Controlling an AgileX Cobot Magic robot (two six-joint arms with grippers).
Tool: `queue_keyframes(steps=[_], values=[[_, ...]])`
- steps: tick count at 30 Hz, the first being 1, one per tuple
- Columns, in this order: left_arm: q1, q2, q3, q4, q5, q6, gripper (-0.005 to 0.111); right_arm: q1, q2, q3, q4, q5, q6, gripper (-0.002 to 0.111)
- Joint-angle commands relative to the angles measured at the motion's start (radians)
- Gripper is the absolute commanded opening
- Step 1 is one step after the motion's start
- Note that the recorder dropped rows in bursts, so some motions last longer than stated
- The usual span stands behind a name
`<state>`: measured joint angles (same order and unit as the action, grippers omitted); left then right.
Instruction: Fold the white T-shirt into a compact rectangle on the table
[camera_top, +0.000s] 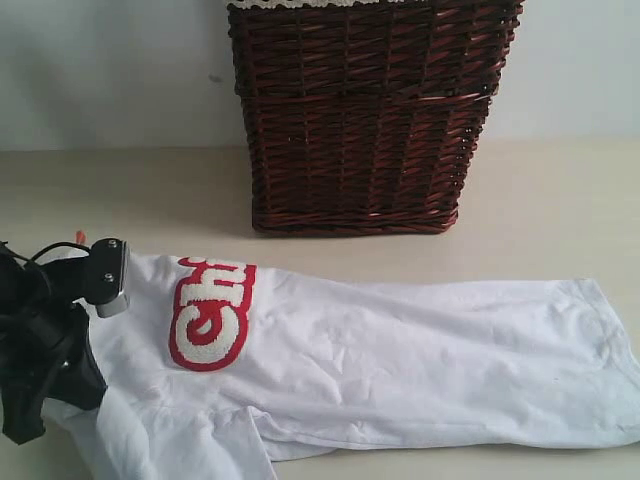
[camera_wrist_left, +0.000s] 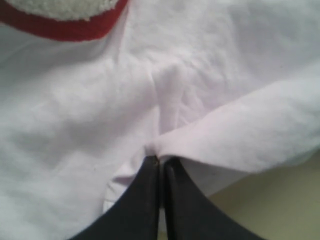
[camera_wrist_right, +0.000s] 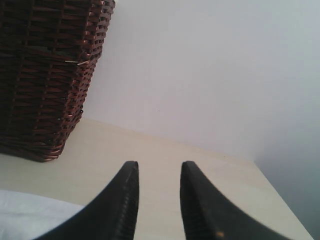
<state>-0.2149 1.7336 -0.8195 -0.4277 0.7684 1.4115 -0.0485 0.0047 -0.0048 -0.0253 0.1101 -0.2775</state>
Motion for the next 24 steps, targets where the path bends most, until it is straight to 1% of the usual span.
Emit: queue_keyframes(steps=[1,3,7,10,11,12,13,14,15,16,17,18,19,20,21,22,23,24], values=[[-0.003,-0.032,-0.005,-0.011,-0.007,-0.062,0.0,-0.004,-0.005,0.005,0.003,-0.006,0.003,0.03],[-0.003,-0.046,-0.005,-0.011,-0.011,-0.093,0.0,-0.004,-0.005,0.005,0.003,-0.006,0.003,0.03],[-0.003,-0.057,-0.005,0.002,-0.023,-0.217,0.0,-0.004,-0.005,0.005,0.003,-0.006,0.003,0.03],[-0.003,-0.057,-0.005,0.031,-0.01,-0.252,0.0,-0.004,-0.005,0.005,0.003,-0.006,0.003,0.03],[-0.003,-0.069,-0.005,0.038,-0.01,-0.252,0.004,-0.004,-0.005,0.005,0.003,-0.006,0.003,0.03],[-0.003,-0.077,-0.005,0.05,-0.01,-0.252,0.009,-0.004,-0.005,0.005,0.003,-0.006,0.003,0.03],[-0.003,-0.108,-0.005,0.073,-0.003,-0.252,0.022,-0.004,-0.005,0.005,0.003,-0.006,0.003,0.03],[-0.003,-0.123,-0.005,0.084,0.007,-0.252,0.029,-0.004,-0.005,0.005,0.003,-0.006,0.003,0.03],[-0.003,-0.168,-0.005,0.104,0.028,-0.252,0.048,-0.004,-0.005,0.005,0.003,-0.006,0.003,0.03],[-0.003,-0.188,-0.005,0.104,0.04,-0.252,0.057,-0.004,-0.005,0.005,0.003,-0.006,0.003,0.03],[-0.003,-0.224,-0.005,0.104,0.071,-0.274,0.069,-0.004,-0.005,0.005,0.003,-0.006,0.003,0.03],[-0.003,-0.254,-0.005,0.09,0.156,-0.277,0.074,-0.004,-0.005,0.005,0.003,-0.006,0.003,0.03],[-0.003,-0.277,-0.005,0.082,0.235,-0.277,0.073,-0.004,-0.005,0.005,0.003,-0.006,0.003,0.03],[-0.003,-0.306,-0.005,0.049,0.426,-0.27,0.068,-0.004,-0.005,0.005,0.003,-0.006,0.003,0.03],[-0.003,-0.319,-0.003,0.016,0.453,-0.243,0.063,-0.004,-0.005,0.005,0.003,-0.006,0.003,0.03],[-0.005,-0.352,0.027,0.002,0.453,-0.21,0.056,-0.004,-0.005,0.005,0.003,-0.006,0.003,0.03],[-0.005,-0.363,0.053,-0.015,0.453,-0.125,0.052,-0.004,-0.005,0.005,0.003,-0.006,0.003,0.03],[-0.005,-0.367,0.085,-0.038,0.453,-0.057,0.05,-0.004,-0.005,0.005,0.003,-0.006,0.003,0.03]])
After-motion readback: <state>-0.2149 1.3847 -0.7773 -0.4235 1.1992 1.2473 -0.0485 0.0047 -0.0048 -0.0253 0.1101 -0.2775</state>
